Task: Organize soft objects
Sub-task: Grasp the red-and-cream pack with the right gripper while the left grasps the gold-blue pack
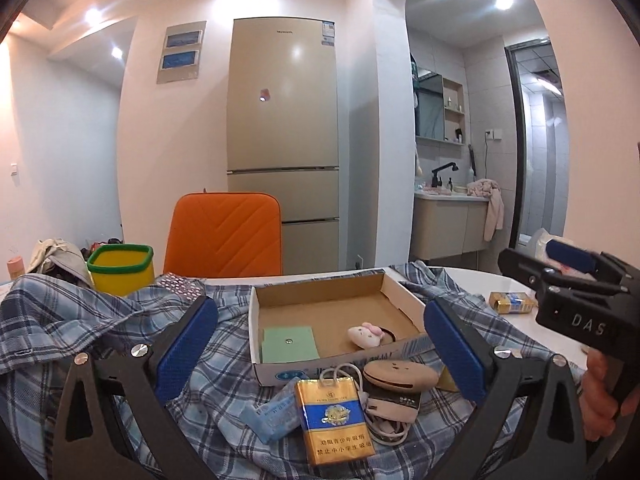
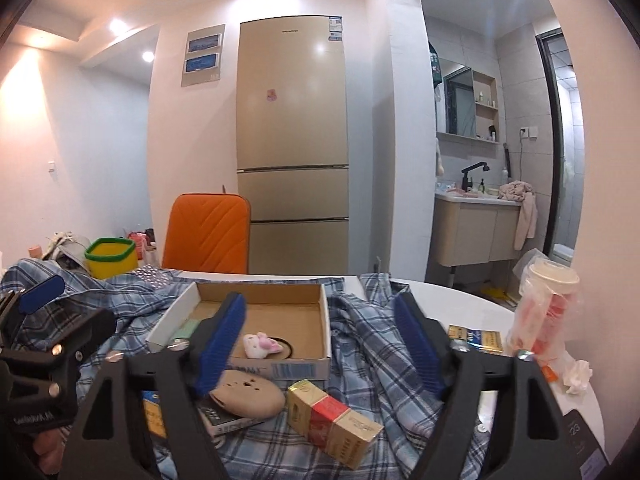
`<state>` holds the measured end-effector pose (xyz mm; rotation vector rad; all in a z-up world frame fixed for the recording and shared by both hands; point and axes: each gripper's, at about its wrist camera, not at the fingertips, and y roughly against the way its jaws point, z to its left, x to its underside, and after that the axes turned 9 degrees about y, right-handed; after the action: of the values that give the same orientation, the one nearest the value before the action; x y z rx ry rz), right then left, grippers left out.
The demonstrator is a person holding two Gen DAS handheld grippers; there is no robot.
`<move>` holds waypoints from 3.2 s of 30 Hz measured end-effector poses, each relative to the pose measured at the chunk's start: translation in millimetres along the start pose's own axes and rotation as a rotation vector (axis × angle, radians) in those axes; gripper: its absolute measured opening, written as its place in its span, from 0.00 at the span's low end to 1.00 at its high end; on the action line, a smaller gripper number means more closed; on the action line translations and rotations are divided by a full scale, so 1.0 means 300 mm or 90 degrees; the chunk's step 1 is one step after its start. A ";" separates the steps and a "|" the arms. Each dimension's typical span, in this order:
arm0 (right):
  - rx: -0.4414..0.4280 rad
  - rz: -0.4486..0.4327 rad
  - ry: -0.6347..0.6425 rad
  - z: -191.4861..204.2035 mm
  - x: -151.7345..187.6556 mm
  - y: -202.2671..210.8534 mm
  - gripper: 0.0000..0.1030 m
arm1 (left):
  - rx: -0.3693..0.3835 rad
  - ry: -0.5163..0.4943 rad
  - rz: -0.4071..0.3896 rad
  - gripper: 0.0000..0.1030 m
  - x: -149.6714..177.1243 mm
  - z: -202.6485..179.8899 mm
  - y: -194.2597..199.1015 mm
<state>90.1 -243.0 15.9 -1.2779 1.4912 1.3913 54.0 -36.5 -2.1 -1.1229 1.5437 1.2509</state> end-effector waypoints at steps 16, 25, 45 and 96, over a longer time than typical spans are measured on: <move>0.005 0.276 -0.036 -0.044 0.104 -0.226 0.86 | -0.009 -0.001 0.016 1.00 0.011 -0.003 -0.012; -0.042 0.376 -0.024 -0.014 0.180 -0.305 0.77 | -0.008 0.005 0.034 1.00 0.015 0.005 -0.028; -0.145 0.411 0.006 0.056 0.194 -0.320 0.31 | -0.010 -0.004 0.051 1.00 0.021 -0.004 -0.045; -0.067 0.225 0.000 0.026 0.088 -0.182 0.24 | -0.070 -0.016 0.449 0.49 0.210 0.018 -0.342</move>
<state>134.9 -236.3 -25.0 -1.1107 1.7235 1.7150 137.6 -50.3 -88.1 -0.6240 1.9512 1.8125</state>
